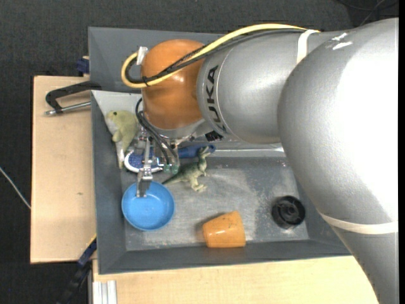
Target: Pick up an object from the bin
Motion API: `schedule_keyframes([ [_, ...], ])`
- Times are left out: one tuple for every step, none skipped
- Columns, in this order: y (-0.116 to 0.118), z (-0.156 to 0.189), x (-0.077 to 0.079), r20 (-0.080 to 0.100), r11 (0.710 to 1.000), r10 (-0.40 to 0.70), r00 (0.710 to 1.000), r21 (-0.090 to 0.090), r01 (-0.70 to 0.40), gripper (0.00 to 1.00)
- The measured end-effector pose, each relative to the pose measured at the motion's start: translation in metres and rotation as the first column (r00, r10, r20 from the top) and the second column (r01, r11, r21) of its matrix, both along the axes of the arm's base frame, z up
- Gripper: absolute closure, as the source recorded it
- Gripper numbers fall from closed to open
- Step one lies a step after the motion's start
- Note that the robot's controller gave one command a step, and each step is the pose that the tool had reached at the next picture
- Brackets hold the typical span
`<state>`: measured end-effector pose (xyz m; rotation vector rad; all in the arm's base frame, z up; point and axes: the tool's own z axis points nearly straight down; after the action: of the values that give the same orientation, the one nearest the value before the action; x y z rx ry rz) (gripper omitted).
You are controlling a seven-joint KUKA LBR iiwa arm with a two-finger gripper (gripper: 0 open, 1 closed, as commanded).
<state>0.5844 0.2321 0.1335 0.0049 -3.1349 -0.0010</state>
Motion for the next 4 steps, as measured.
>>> schedule_keyframes([
  [-0.024,-0.030,0.014,0.031,0.997,-0.072,0.997,0.013,0.072,0.00],
  [-0.025,-0.029,0.017,0.040,0.997,-0.076,0.996,0.017,0.075,1.00],
  [-0.030,0.108,0.020,0.022,0.996,-0.084,0.996,0.007,0.084,1.00],
  [-0.030,0.102,0.018,0.012,0.996,-0.084,0.996,0.004,0.084,0.00],
])
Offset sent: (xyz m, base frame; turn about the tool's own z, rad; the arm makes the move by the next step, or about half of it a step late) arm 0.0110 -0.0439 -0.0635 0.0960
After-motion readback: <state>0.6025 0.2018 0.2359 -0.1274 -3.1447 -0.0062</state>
